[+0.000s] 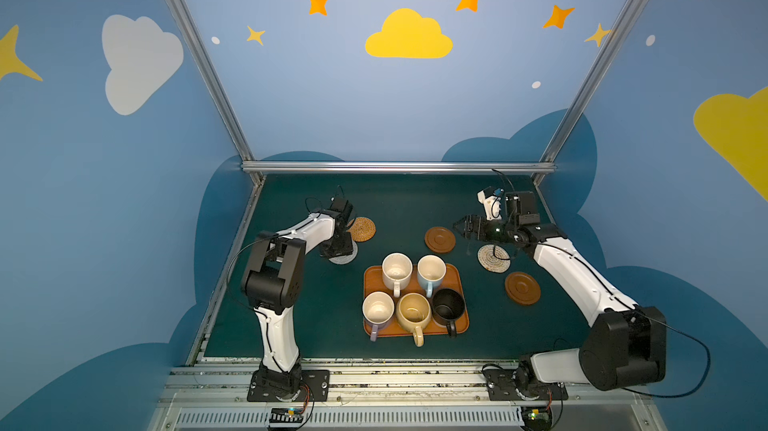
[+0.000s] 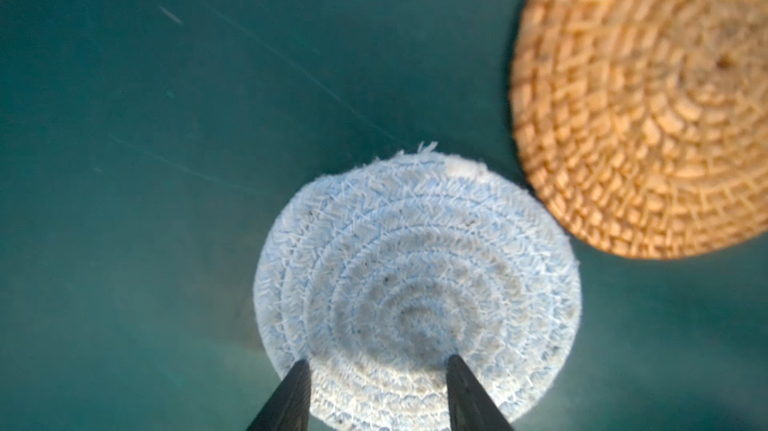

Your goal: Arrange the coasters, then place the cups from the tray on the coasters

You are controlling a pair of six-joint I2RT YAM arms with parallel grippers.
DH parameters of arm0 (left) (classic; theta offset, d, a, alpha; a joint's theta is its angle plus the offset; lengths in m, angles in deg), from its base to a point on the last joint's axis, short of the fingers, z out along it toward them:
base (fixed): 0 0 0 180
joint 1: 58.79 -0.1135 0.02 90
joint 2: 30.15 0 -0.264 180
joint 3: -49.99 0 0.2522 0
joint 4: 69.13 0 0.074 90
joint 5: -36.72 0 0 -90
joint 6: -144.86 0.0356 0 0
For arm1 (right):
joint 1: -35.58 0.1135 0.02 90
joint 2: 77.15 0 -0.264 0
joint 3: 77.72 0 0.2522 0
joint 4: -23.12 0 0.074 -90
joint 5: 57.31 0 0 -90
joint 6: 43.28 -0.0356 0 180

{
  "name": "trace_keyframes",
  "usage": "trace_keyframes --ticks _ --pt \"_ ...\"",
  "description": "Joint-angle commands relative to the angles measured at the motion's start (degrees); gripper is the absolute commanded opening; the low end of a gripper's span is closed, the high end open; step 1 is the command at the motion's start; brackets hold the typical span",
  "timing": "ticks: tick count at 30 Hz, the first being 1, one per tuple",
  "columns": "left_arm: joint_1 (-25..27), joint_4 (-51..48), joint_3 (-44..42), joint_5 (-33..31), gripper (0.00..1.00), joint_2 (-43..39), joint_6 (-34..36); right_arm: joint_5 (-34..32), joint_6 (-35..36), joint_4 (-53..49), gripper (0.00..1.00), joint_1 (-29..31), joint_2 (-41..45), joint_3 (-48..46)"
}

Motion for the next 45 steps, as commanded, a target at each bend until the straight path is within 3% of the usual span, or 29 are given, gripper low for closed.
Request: trace_keyframes --ticks 1,8,18,25,34,38,45 --pt "-0.3 -5.7 -0.2 -0.6 0.53 0.4 -1.0 0.4 -0.9 0.9 0.92 -0.3 0.7 -0.7" --pt "-0.1 -6.5 0.3 -2.5 0.53 -2.3 -2.7 0.6 -1.8 1.0 0.92 -0.4 2.2 -0.6" --pt "-0.2 -8.8 8.3 -1.9 0.83 -3.9 0.5 0.5 -2.7 -1.4 0.92 -0.3 2.3 -0.4" --pt "-0.4 -4.4 17.1 7.3 0.90 3.0 6.9 2.0 -3.0 -3.5 0.92 1.2 0.1 0.7" --pt "-1.0 -11.4 34.0 4.2 0.79 19.3 9.1 2.4 -3.0 -4.7 0.90 2.6 -1.4 0.9" --pt "-2.5 -9.7 34.8 7.6 0.79 20.9 9.7 1.8 -2.6 -4.2 0.90 2.6 -0.4 -0.8" --pt "-2.4 -10.5 36.0 7.8 0.77 22.5 12.0 2.3 -0.5 -6.1 0.90 1.3 -1.5 0.0"
